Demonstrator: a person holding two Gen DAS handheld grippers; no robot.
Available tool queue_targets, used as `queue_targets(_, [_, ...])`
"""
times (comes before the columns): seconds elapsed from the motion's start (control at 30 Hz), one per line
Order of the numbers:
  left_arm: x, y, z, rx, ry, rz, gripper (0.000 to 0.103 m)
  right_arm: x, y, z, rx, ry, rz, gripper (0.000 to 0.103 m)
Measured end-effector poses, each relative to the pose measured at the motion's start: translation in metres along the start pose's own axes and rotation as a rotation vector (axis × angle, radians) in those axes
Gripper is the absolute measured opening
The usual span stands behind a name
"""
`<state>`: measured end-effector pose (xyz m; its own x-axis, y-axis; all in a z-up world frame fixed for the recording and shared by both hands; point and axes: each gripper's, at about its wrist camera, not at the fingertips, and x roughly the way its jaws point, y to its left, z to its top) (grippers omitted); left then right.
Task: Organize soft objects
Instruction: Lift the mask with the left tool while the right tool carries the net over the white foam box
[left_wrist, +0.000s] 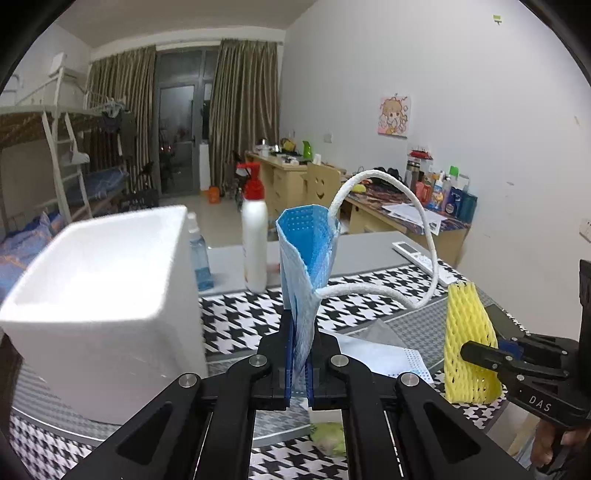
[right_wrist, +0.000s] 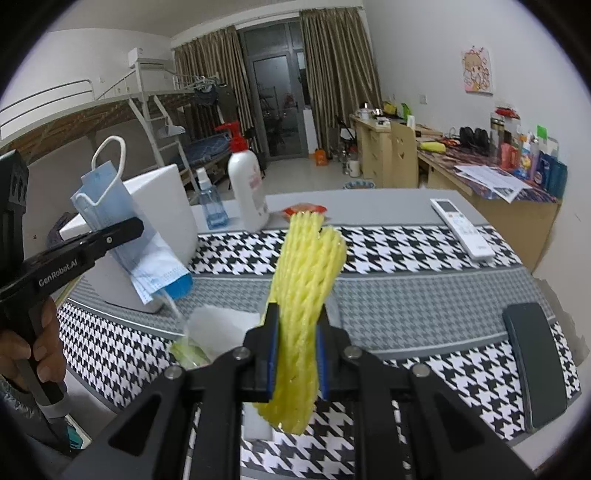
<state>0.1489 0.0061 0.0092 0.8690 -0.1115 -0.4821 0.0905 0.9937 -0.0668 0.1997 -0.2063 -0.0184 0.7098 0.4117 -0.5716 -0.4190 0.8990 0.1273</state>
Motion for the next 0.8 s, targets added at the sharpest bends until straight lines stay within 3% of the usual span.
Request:
queue_targets(0.57, [-0.024, 0.016, 0.030, 0.013, -0.071, 0.014, 0.005, -0.006, 0.030, 0.037, -0.061, -0.096, 0.054, 0.021])
queue_targets(0.8, [-0.031, 0.024, 0.040, 0.006, -0.094, 0.053, 0.005, -0.013, 0.046, 0.050, -0.092, -0.131, 0.086, 0.021])
